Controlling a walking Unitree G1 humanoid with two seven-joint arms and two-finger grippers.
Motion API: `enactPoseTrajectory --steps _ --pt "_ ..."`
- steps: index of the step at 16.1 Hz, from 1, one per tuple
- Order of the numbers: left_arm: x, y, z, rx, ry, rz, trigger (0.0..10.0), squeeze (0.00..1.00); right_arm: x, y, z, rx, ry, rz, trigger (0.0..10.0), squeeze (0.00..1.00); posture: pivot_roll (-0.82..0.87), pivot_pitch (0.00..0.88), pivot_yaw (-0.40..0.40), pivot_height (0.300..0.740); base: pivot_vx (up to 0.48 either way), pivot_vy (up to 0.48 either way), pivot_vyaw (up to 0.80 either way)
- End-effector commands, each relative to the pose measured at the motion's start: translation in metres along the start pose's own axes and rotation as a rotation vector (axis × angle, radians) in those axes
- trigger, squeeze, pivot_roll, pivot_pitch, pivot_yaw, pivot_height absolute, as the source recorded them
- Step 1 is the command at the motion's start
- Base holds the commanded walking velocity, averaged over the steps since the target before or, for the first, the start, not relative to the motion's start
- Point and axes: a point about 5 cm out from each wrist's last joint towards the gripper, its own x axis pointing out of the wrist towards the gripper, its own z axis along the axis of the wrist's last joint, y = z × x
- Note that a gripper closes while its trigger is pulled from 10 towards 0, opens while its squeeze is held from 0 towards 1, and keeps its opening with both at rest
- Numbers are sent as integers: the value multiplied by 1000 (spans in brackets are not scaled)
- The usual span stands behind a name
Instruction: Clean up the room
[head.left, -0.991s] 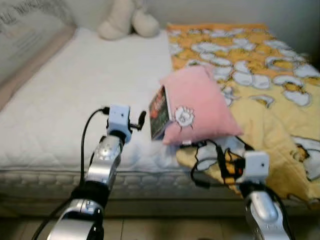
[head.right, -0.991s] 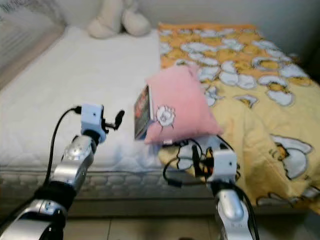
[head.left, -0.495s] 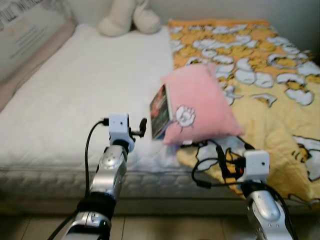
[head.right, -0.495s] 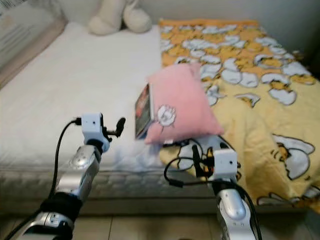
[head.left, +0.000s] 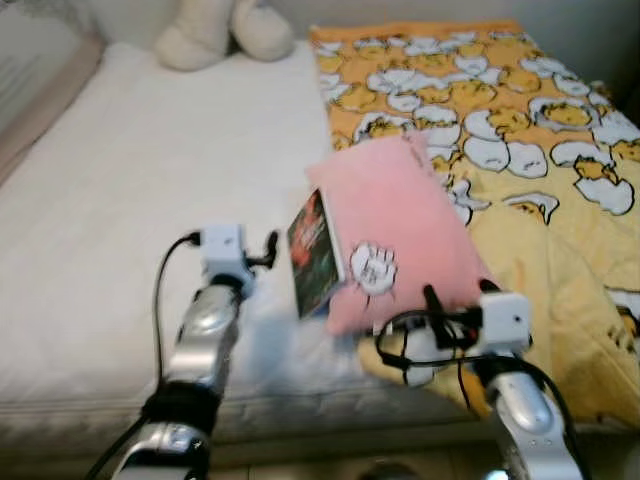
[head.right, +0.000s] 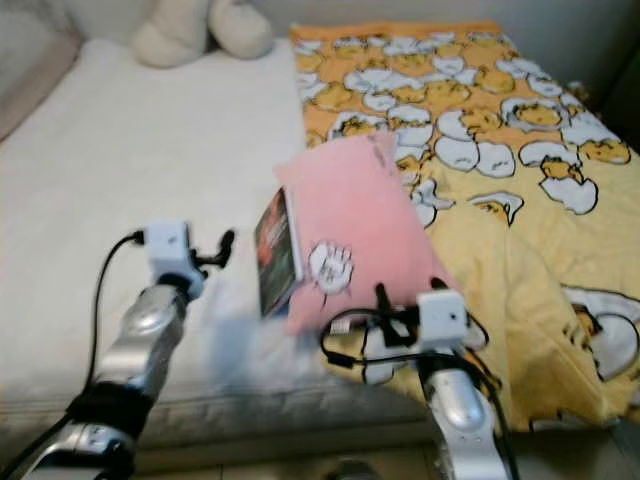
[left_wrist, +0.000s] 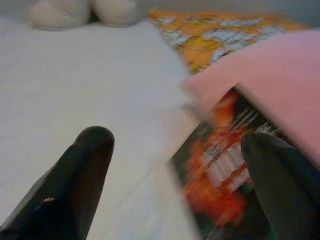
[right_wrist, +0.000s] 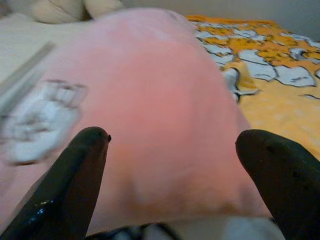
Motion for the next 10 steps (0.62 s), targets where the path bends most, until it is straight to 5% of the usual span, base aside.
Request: enactPoseTrajectory --steps 1,5,10 --pt "-2 -3 -1 20 1 -22 10000 0 0 1 0 3 4 6 10000 0 -141 0 59 732 0 480 0" --pt "3 -1 6 82 -13 -18 10000 0 18 8 10 39 -32 24 10000 0 -132 0 67 732 0 407 0" --pt "-1 18 19 103 -44 -1 10000 0 56 23 20 82 -43 24 10000 0 -46 0 90 732 0 0 0"
